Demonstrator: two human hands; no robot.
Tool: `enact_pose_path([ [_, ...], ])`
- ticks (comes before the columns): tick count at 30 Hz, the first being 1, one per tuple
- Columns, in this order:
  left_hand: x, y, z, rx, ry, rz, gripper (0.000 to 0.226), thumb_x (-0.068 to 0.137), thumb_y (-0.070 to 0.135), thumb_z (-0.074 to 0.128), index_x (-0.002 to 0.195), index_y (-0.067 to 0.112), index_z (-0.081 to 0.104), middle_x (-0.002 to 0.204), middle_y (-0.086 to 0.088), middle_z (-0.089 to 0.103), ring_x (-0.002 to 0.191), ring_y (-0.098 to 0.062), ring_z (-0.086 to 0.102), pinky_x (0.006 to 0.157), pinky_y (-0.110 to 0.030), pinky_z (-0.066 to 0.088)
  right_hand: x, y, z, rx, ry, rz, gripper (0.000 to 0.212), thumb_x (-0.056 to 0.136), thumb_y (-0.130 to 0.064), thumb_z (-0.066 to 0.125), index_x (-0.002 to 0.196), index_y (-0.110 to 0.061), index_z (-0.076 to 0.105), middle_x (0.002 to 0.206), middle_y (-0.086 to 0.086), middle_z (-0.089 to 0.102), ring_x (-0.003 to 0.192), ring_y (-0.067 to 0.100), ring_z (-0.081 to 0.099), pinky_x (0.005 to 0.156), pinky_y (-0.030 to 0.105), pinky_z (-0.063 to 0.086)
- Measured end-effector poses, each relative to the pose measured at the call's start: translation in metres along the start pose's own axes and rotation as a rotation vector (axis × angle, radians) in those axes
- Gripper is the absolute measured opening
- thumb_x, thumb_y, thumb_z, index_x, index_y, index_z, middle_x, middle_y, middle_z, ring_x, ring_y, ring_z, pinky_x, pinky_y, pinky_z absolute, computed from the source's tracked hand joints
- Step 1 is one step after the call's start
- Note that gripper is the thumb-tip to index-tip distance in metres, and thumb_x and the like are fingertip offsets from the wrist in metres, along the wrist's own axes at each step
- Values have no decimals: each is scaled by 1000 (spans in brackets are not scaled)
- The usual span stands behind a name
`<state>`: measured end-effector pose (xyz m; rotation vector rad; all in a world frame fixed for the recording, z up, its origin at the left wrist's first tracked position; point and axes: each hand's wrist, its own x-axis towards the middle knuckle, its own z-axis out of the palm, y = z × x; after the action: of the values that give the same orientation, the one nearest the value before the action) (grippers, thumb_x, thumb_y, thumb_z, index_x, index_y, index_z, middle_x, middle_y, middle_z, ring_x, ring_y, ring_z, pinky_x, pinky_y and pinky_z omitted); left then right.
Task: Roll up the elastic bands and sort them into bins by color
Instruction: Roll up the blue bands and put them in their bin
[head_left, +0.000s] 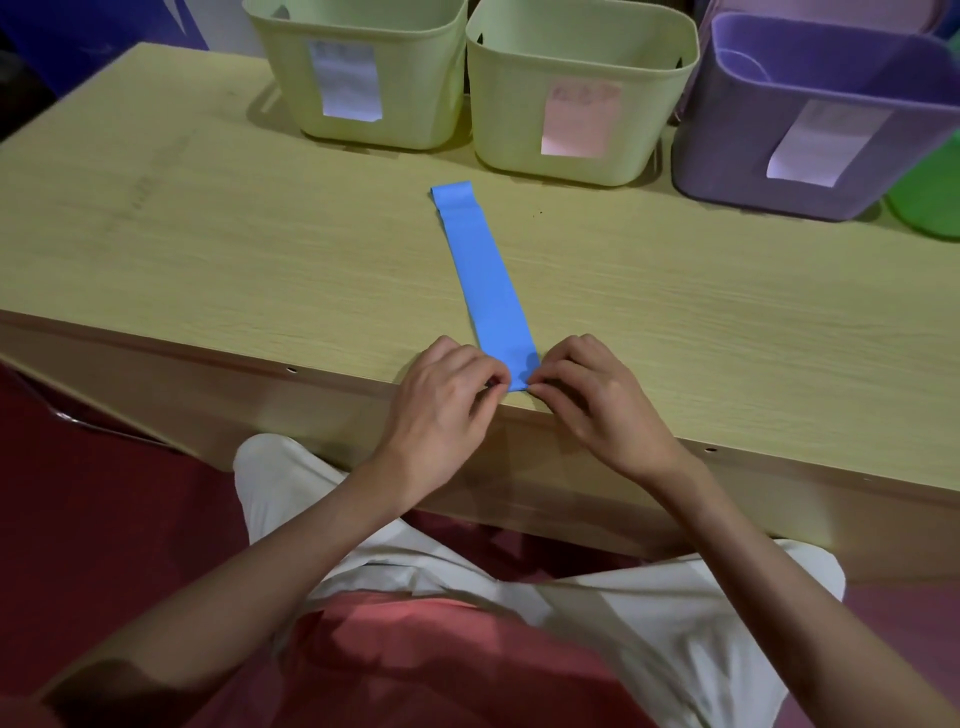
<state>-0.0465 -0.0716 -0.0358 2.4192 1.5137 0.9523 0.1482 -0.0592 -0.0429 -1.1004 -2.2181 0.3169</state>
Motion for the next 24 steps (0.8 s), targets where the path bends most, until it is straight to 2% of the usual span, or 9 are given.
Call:
enact_pose_path([
  [2, -1, -2, 0, -19, -2, -9, 13, 86, 26, 60, 86, 16, 68, 82, 7, 65, 80, -17, 51, 71, -28, 42, 0, 1, -3, 42, -11, 25, 11, 89, -13, 68, 95, -4, 68, 92, 4, 58, 85, 21, 54, 77, 28, 43],
  [7, 0, 1, -1, -62, 20, -81, 2, 83, 17, 68, 84, 17, 68, 78, 10, 65, 74, -15, 51, 68, -32, 44, 7, -3, -3, 83, -25, 99, 4, 88, -8, 67, 91, -6, 67, 92, 2, 53, 86, 17, 50, 78, 18, 38],
  [10, 3, 7, -4, -105, 54, -184, 7, 79, 15, 71, 82, 17, 65, 64, 21, 49, 65, -10, 48, 65, -30, 42, 10, -6, -2, 131, -29, 177, 4, 88, -5, 65, 89, -8, 67, 85, -1, 52, 78, 11, 50, 73, 11, 35],
  [13, 8, 12, -4, -84, 68, -260, 10, 77, 14, 71, 77, 16, 61, 56, 22, 35, 58, -12, 44, 64, -29, 37, 14, -6, 3, 138, -4, 242, 6, 86, -4, 65, 86, -10, 66, 81, -1, 53, 72, 3, 48, 68, 11, 35],
  [15, 11, 14, -1, -46, 58, -271, 9, 77, 15, 70, 77, 16, 61, 58, 18, 43, 61, -14, 45, 67, -33, 41, 15, -7, 6, 115, 15, 257, 7, 85, -4, 66, 88, -10, 65, 83, -1, 54, 75, 7, 49, 70, 13, 36],
  [18, 12, 11, 2, -17, 54, -261, 9, 77, 16, 68, 80, 17, 60, 75, 8, 61, 73, -19, 51, 72, -37, 43, 17, -8, 5, 82, 46, 242, 9, 83, -4, 67, 91, -8, 64, 87, -4, 49, 81, 11, 48, 72, 11, 36],
  [21, 14, 9, 3, -8, 59, -244, 13, 76, 15, 70, 82, 17, 59, 82, 4, 59, 76, -19, 50, 72, -35, 41, 17, -10, 6, 64, 46, 174, 6, 85, -1, 64, 89, -6, 62, 85, -5, 50, 79, 8, 44, 73, 9, 34],
  [24, 13, 10, 2, -42, 54, -237, 11, 78, 13, 69, 83, 17, 60, 77, 10, 62, 72, -16, 50, 71, -36, 45, 12, -10, 7, 91, 86, 187, 7, 87, -2, 64, 90, -6, 60, 84, -3, 56, 77, 7, 49, 71, 8, 35],
])
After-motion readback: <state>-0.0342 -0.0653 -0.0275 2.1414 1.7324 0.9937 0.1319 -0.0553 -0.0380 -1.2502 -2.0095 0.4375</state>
